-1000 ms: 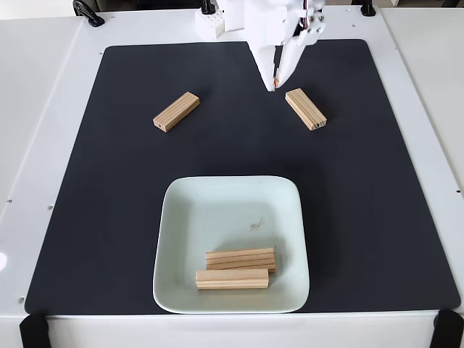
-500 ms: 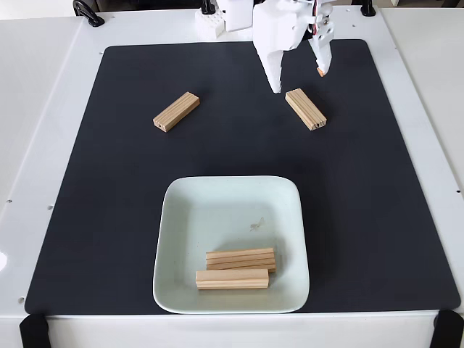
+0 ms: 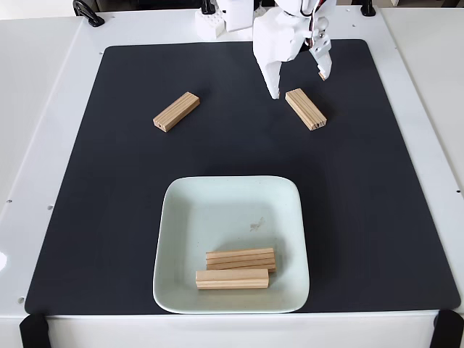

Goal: Pick up the wooden block and place them on the plate.

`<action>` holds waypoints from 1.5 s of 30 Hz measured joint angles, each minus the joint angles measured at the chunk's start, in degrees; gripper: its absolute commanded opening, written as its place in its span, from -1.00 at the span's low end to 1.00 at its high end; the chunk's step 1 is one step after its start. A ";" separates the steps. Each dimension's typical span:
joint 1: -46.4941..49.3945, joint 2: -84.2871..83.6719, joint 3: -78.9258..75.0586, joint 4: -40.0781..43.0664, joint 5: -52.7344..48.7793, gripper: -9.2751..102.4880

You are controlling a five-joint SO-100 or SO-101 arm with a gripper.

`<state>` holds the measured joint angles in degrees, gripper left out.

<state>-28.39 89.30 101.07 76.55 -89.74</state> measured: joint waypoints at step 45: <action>-6.06 -5.80 4.48 -13.36 7.21 -0.15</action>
<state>-34.45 83.50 105.56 63.19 -82.53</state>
